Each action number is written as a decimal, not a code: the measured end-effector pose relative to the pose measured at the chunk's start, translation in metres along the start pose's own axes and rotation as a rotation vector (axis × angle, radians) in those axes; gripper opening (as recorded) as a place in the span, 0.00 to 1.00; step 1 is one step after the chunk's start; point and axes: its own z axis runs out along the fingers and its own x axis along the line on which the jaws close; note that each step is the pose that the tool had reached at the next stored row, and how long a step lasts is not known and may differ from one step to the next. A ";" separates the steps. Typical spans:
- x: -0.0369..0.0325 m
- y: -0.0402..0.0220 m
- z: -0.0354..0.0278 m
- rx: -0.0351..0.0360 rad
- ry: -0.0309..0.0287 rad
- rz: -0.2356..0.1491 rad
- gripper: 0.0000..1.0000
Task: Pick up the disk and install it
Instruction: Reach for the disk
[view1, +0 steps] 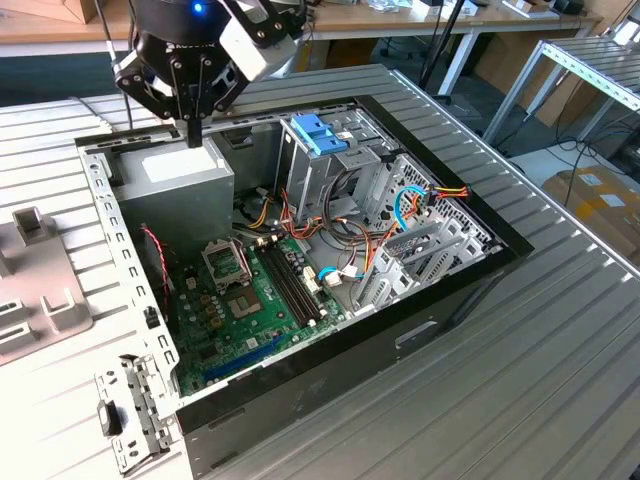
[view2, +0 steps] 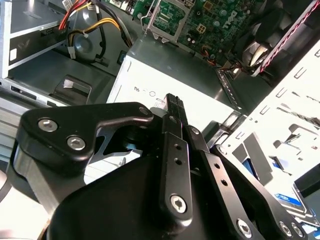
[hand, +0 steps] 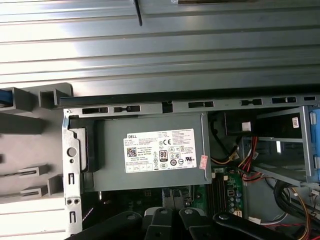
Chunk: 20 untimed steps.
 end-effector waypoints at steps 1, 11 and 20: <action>0.0013 -0.0001 0.0000 0.0000 -0.0001 0.000 0.11; 0.0069 -0.0005 -0.0002 0.0000 0.0000 0.000 0.11; 0.0126 -0.0009 -0.0003 0.0000 -0.0001 0.000 0.11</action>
